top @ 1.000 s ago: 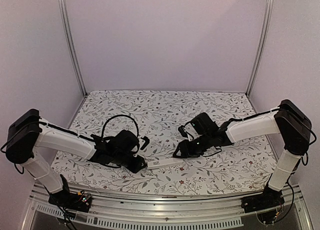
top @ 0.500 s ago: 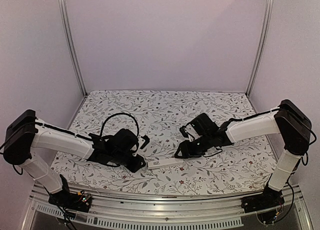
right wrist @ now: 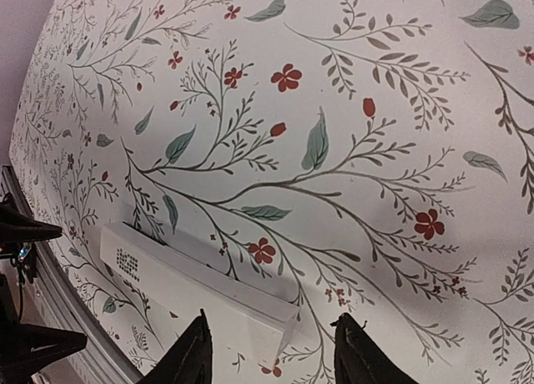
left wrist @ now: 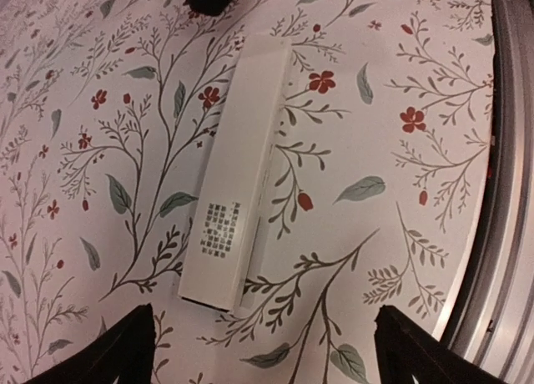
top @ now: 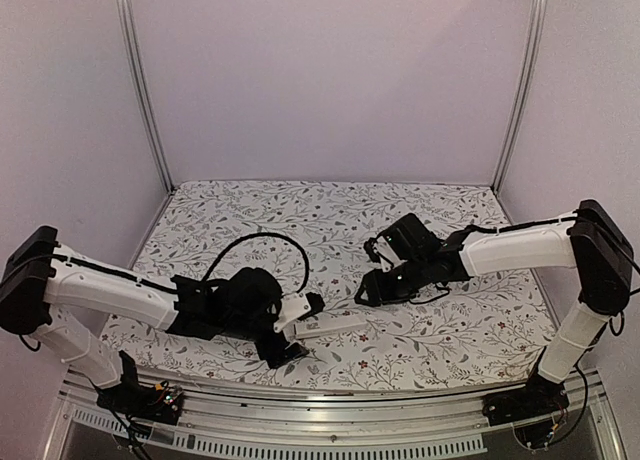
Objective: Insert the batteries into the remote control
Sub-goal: Adjust the battery cover on the remote control without the battery cover.
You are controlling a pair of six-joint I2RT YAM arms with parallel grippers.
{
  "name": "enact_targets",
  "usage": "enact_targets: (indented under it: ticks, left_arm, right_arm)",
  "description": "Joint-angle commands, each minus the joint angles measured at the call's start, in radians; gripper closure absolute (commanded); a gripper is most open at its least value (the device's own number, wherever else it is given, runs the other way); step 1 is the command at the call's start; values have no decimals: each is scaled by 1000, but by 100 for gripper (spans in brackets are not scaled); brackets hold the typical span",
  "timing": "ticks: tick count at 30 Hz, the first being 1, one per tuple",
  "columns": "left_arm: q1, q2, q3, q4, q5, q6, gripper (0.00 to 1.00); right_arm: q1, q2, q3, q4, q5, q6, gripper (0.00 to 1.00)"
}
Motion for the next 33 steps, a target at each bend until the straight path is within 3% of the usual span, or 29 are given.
enact_targets:
  ticks: [1, 6, 18, 33]
  left_arm:
    - [1, 63, 6, 79, 1, 235, 8]
    - [74, 157, 50, 65, 28, 303, 8]
    - [112, 208, 52, 144, 144, 335, 14]
    - [143, 279, 85, 146, 207, 302, 49]
  right_arm:
    - [-3, -37, -13, -34, 7, 10, 53]
    - [-3, -24, -16, -23, -16, 20, 55]
    - [-3, -9, -43, -9, -28, 26, 57]
    - [-3, -28, -56, -15, -9, 28, 56]
